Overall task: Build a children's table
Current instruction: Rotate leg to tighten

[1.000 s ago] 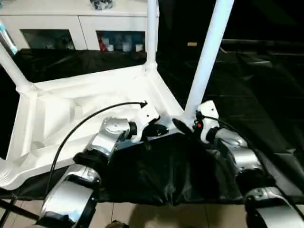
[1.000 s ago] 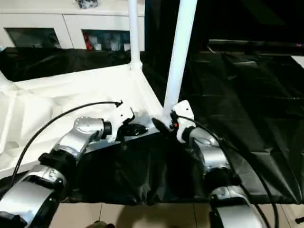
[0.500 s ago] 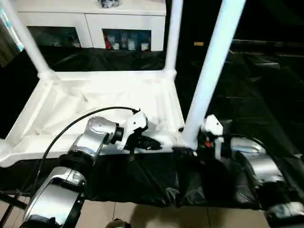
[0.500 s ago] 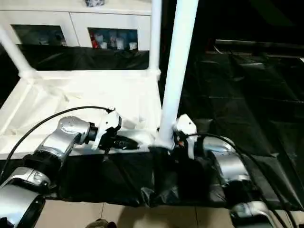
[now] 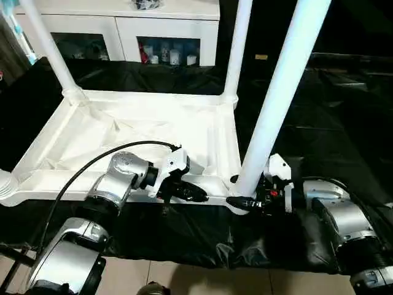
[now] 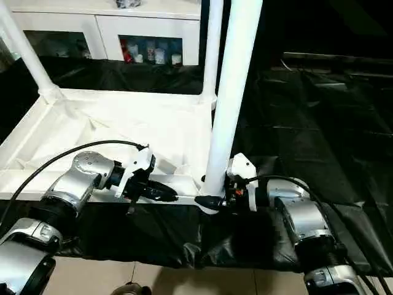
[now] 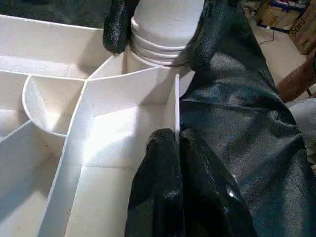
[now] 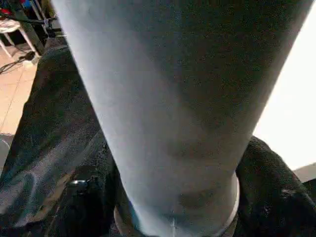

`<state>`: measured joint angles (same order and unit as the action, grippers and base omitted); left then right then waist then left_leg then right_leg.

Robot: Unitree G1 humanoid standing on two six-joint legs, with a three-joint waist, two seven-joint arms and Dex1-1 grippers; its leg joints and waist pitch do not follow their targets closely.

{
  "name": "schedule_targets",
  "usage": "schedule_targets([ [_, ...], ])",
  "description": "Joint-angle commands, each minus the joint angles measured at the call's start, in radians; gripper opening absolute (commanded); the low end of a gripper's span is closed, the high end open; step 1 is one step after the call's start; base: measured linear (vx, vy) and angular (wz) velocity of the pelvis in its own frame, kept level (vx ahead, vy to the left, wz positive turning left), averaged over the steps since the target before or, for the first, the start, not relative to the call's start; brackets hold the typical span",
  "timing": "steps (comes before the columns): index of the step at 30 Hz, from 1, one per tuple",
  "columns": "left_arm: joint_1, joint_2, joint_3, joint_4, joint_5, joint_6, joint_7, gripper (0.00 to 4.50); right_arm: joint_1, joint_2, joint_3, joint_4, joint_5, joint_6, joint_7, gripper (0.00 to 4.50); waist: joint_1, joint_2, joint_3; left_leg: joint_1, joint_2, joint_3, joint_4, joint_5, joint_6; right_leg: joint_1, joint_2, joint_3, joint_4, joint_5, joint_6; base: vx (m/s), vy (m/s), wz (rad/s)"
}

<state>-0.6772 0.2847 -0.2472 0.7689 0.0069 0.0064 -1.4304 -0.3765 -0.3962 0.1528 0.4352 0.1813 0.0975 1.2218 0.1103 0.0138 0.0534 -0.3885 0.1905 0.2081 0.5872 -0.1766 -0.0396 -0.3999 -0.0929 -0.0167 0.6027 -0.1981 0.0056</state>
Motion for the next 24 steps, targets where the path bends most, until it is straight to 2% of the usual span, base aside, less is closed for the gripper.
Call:
schedule_targets([
  [1, -0.024, -0.044, -0.006, -0.026, -0.011, -0.002, 0.047, 0.0, 0.002, 0.059, 0.045, 0.043, -0.03, -0.005, -0.052, 2.7, -0.003, -0.002, -0.066, 0.027, 0.044, -0.018, -0.071, -0.204, 0.047, 0.036, -0.048, 0.017, -0.057, -0.067, -0.273, 0.0, 0.0, 0.0],
  [4, -0.039, -0.071, 0.005, 0.006, 0.012, 0.0, 0.145, 0.0, -0.032, 0.102, 0.022, 0.126, -0.069, -0.011, -0.191, 2.69, -0.009, -0.003, -0.06, 0.028, 0.042, -0.019, -0.077, -0.254, 0.023, 0.033, -0.049, 0.018, -0.066, -0.152, -0.262, 0.0, 0.0, 0.0],
  [7, -0.067, -0.111, 0.014, 0.05, 0.043, 0.011, 0.284, 0.0, -0.078, 0.149, 0.007, 0.226, -0.121, -0.025, -0.369, 2.68, -0.03, -0.003, -0.054, 0.035, 0.039, -0.026, -0.085, -0.334, -0.026, 0.026, -0.053, 0.02, -0.083, -0.322, -0.216, 0.0, 0.0, 0.0],
  [9, -0.084, -0.138, 0.021, 0.073, 0.055, 0.023, 0.363, 0.0, -0.105, 0.178, -0.003, 0.278, -0.143, -0.034, -0.469, 2.67, -0.035, -0.004, -0.053, 0.037, 0.037, -0.031, -0.086, -0.359, -0.039, 0.026, -0.054, 0.02, -0.091, -0.391, -0.189, 0.0, 0.0, 0.0],
  [10, -0.091, -0.15, 0.023, 0.084, 0.061, 0.027, 0.398, 0.0, -0.119, 0.191, -0.007, 0.301, -0.154, -0.038, -0.517, 2.67, -0.037, -0.004, -0.053, 0.038, 0.037, -0.03, -0.087, -0.363, -0.04, 0.02, -0.054, 0.021, -0.094, -0.397, -0.18, 0.0, 0.0, 0.0],
  [13, -0.111, -0.186, 0.027, 0.115, 0.08, 0.03, 0.509, 0.0, -0.159, 0.228, -0.021, 0.371, -0.176, -0.035, -0.644, 2.67, -0.046, -0.003, -0.055, 0.036, 0.035, -0.031, -0.088, -0.368, -0.04, 0.021, -0.049, 0.02, -0.093, -0.376, -0.176, 0.0, 0.0, 0.0],
  [16, -0.118, -0.203, 0.031, 0.124, 0.083, 0.033, 0.546, 0.0, -0.174, 0.245, -0.028, 0.393, -0.177, -0.043, -0.668, 2.67, -0.048, -0.003, -0.057, 0.032, 0.035, -0.03, -0.087, -0.356, -0.024, 0.024, -0.047, 0.02, -0.091, -0.323, -0.187, 0.0, 0.0, 0.0],
  [18, -0.12, -0.229, 0.034, 0.125, 0.079, 0.029, 0.55, 0.0, -0.187, 0.277, -0.047, 0.401, -0.134, -0.052, -0.619, 3.23, -0.048, -0.005, -0.059, 0.031, 0.035, -0.028, -0.085, -0.339, -0.012, 0.027, -0.046, 0.02, -0.088, -0.281, -0.198, 0.0, 0.0, 0.0],
  [21, -0.117, -0.23, 0.029, 0.122, 0.075, 0.02, 0.522, 0.0, -0.185, 0.281, -0.052, 0.391, -0.112, -0.051, -0.569, 3.4, -0.045, -0.001, -0.062, 0.029, 0.036, -0.027, -0.083, -0.301, 0.005, 0.03, -0.046, 0.02, -0.082, -0.217, -0.212, 0.0, 0.0, 0.0],
  [22, -0.116, -0.23, 0.027, 0.122, 0.073, 0.017, 0.514, 0.0, -0.184, 0.28, -0.05, 0.388, -0.108, -0.053, -0.555, 3.58, -0.045, -0.003, -0.063, 0.027, 0.036, -0.026, -0.081, -0.287, 0.013, 0.032, -0.045, 0.019, -0.079, -0.185, -0.221, 0.0, 0.0, 0.0],
  [24, -0.102, -0.212, 0.015, 0.105, 0.062, -0.001, 0.445, 0.0, -0.175, 0.25, -0.029, 0.37, -0.121, -0.078, -0.52, 3.79, -0.044, -0.003, -0.065, 0.026, 0.036, -0.024, -0.079, -0.266, 0.023, 0.035, -0.046, 0.018, -0.075, -0.152, -0.231, 0.0, 0.0, 0.0],
])
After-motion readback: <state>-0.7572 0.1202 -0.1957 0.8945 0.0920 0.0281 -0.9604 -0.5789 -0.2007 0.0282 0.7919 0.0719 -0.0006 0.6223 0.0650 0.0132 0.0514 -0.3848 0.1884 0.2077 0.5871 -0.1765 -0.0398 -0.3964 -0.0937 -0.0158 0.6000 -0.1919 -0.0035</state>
